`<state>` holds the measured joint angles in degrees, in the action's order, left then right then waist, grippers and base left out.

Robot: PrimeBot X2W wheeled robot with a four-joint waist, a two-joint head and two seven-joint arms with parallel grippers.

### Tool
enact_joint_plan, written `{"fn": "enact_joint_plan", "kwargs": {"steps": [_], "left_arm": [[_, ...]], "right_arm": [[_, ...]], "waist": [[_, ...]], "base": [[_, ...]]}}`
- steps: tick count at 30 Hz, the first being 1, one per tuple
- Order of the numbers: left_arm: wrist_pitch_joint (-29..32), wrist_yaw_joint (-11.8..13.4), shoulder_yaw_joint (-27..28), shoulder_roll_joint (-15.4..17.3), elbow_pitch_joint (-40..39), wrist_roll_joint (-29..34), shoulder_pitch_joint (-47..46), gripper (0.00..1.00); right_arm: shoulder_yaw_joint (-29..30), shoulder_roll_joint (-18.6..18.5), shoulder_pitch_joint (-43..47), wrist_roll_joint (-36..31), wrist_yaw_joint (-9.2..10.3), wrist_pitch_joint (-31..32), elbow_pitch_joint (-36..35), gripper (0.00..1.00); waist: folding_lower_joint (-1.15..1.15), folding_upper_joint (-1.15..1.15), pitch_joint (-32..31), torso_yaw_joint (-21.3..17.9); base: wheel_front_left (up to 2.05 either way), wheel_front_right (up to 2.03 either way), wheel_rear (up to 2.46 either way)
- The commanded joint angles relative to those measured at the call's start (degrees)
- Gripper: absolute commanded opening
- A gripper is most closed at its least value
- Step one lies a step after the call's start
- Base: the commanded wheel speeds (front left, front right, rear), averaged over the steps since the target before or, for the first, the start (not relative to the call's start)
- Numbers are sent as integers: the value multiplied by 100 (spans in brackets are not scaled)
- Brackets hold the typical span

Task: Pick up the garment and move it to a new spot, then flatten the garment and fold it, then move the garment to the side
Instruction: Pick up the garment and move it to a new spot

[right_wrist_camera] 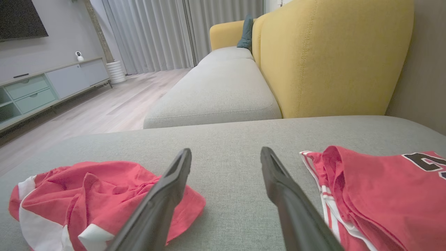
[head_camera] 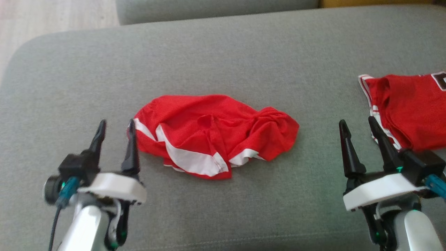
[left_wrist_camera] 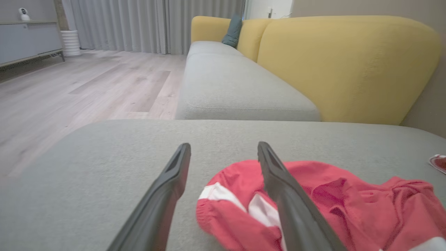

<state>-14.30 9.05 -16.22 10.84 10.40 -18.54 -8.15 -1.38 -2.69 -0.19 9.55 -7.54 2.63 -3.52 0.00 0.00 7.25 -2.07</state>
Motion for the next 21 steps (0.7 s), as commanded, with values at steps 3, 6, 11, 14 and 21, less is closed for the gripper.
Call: {"fn": "enact_joint_plan", "kwargs": {"steps": [3,6,11,14,21], "left_arm": [[-69,-58,269,219,-273,83,25,100],[-69,-115,237,264,-280,135,159,100],[-69,-145,205,275,-306,169,302,100],[-70,-154,189,263,-316,174,393,100],[-70,-142,177,236,-348,202,530,100]], "right_arm": [[-121,-50,49,-25,5,43,-205,100],[-146,-71,112,-17,5,89,-205,100],[-148,-88,203,-8,5,138,-214,100],[-140,-93,269,-5,5,169,-216,100],[-126,-91,403,-13,5,239,-259,100]], "waist": [[0,0,-128,107],[0,0,-194,129],[0,0,-288,129],[0,0,-363,124],[0,0,-493,132]], "base": [[0,0,0],[0,0,0],[0,0,0],[0,0,0],[0,0,0]]}}
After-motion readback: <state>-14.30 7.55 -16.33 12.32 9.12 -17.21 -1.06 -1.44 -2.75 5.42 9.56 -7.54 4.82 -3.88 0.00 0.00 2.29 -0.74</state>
